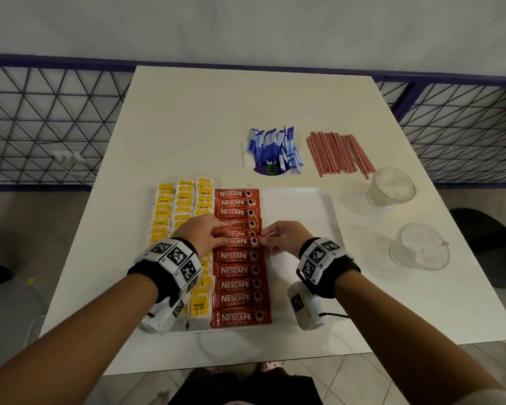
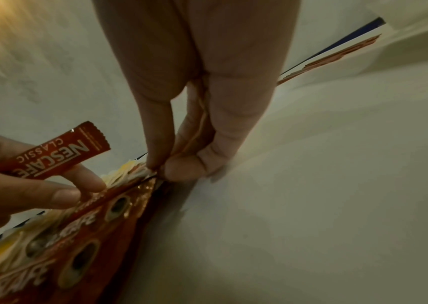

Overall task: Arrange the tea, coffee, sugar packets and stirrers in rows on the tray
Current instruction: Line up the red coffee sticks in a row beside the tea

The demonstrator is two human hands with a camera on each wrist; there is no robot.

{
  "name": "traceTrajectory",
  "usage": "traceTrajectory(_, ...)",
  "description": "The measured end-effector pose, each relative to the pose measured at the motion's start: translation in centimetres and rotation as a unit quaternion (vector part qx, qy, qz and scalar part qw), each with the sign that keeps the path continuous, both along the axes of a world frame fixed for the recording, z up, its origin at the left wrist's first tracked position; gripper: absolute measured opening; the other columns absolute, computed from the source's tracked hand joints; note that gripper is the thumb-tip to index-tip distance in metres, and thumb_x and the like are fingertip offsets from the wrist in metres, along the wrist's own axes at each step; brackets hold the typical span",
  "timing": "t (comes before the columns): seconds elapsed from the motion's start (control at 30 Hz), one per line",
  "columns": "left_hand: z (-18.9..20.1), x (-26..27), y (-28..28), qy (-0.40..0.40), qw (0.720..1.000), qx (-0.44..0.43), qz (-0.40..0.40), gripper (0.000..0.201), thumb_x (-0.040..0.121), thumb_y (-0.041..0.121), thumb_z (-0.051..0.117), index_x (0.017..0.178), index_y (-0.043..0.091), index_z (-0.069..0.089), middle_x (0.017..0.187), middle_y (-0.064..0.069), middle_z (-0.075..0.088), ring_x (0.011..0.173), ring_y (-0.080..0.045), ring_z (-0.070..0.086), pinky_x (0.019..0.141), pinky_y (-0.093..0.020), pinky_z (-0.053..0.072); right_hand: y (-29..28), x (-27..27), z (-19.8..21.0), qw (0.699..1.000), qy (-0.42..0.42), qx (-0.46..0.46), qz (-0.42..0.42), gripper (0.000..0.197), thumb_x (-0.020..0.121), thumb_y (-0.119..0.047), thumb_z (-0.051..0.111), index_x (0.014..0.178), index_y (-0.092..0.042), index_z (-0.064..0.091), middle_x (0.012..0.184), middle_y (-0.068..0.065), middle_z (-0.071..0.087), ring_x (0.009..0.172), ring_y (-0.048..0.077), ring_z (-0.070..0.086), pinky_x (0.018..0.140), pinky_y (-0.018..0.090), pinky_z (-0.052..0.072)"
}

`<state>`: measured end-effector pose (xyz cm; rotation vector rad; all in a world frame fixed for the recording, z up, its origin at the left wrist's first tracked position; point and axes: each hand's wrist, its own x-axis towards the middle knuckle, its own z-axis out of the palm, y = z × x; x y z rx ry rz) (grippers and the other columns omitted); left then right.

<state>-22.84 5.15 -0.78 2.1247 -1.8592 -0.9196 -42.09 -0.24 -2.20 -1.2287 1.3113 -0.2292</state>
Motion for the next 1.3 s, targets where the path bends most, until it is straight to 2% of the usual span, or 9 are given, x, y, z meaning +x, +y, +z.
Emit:
traceTrajectory(0.13,-0.1,0.1,-0.2,-0.024,0.999,-0.003,-0.022,0.020,0.087,0.032,0.062,0.097,0.015,0.066,0.089,0.007,0.047,0.089,-0.013,0.051,0.075,-0.024,0.039,-0.1,0.1,-0.1,1.000,0.005,-0.016,-0.002,0.017,0.083,0.000,0.064,0.074,-0.012,0.055,0.065,0.005,0.056,0.055,0.013,0.052,0.051,0.014,0.049)
traceTrajectory(0.3,-0.4,0.3,-0.5,-0.029,0.999,-0.011,-0.025,0.018,0.085,0.030,0.065,0.086,0.013,0.061,0.083,0.007,0.047,0.084,-0.013,0.052,0.072,-0.023,0.040,-0.8,0.3,-0.1,1.000,0.015,-0.022,-0.005,0.017,0.082,-0.004,0.066,0.074,-0.014,0.055,0.065,0.004,0.057,0.054,0.012,0.052,0.050,0.013,0.048)
traceTrajectory(0.5,-0.4,0.4,-0.5,-0.017,1.000,-0.012,-0.013,0.023,0.085,0.031,0.065,0.101,0.014,0.064,0.088,0.007,0.053,0.082,-0.010,0.051,0.071,-0.021,0.038,-1.0,0.4,-0.5,0.999,0.020,-0.028,-0.007,0.017,0.080,-0.005,0.069,0.075,-0.014,0.056,0.067,0.005,0.059,0.056,0.014,0.054,0.059,0.021,0.050)
traceTrajectory(0.63,-0.4,0.5,-0.5,-0.029,1.000,0.000,-0.005,0.033,0.087,0.034,0.062,0.116,0.018,0.058,0.104,0.003,0.058,0.093,-0.013,0.054,0.082,-0.026,0.044,-1.1,0.6,-0.6,0.999,0.022,-0.032,-0.005,0.018,0.080,-0.005,0.070,0.073,-0.016,0.056,0.068,0.005,0.060,0.058,0.014,0.054,0.061,0.023,0.051)
traceTrajectory(0.77,-0.3,0.4,-0.4,-0.057,0.998,0.009,-0.010,0.032,0.088,0.036,0.060,0.113,0.018,0.059,0.097,0.006,0.053,0.087,-0.011,0.050,0.079,-0.026,0.044,-1.1,0.5,-0.7,0.999,0.022,-0.039,-0.008,0.017,0.079,-0.010,0.071,0.074,-0.016,0.056,0.068,0.004,0.060,0.058,0.014,0.055,0.064,0.025,0.052)
traceTrajectory(0.97,1.2,0.3,-0.1,0.004,0.999,-0.012,0.035,0.029,0.085,0.035,0.064,0.106,0.016,0.061,0.078,0.010,0.050,0.077,-0.011,0.050,0.059,-0.016,0.035,-1.1,-0.3,1.2,0.997,0.016,-0.075,-0.002,0.024,0.079,-0.023,0.072,0.093,-0.013,0.056,0.071,0.002,0.061,0.059,0.014,0.057,0.071,0.028,0.053)
traceTrajectory(1.13,3.5,-0.8,-0.4,0.087,0.994,0.068,-0.011,0.030,0.084,0.044,0.061,0.099,0.018,0.065,0.089,-0.002,0.065,0.083,-0.015,0.058,0.065,-0.020,0.039,-0.8,0.8,4.9,0.989,-0.045,-0.108,0.088,0.038,0.080,-0.018,0.071,0.115,-0.016,0.057,0.085,0.000,0.060,0.070,0.012,0.058,0.058,0.015,0.051)
traceTrajectory(1.23,4.7,-2.1,-0.2,0.165,0.982,0.095,-0.004,0.020,0.086,0.040,0.060,0.092,0.022,0.064,0.056,0.010,0.058,0.047,-0.001,0.048,0.046,-0.014,0.035,-0.6,1.4,6.0,0.977,-0.028,-0.148,0.149,0.023,0.082,-0.014,0.068,0.103,-0.008,0.065,0.075,0.000,0.061,0.065,0.015,0.058,0.067,0.024,0.053)
traceTrajectory(1.3,5.2,-2.5,0.0,0.225,0.968,0.112,0.024,0.021,0.089,0.034,0.058,0.093,0.014,0.063,0.043,0.009,0.055,0.033,-0.001,0.039,0.037,-0.013,0.030,-0.6,1.1,6.5,0.975,-0.013,-0.158,0.158,0.017,0.083,-0.014,0.067,0.097,-0.005,0.066,0.066,-0.001,0.061,0.054,0.007,0.058,0.065,0.020,0.052)
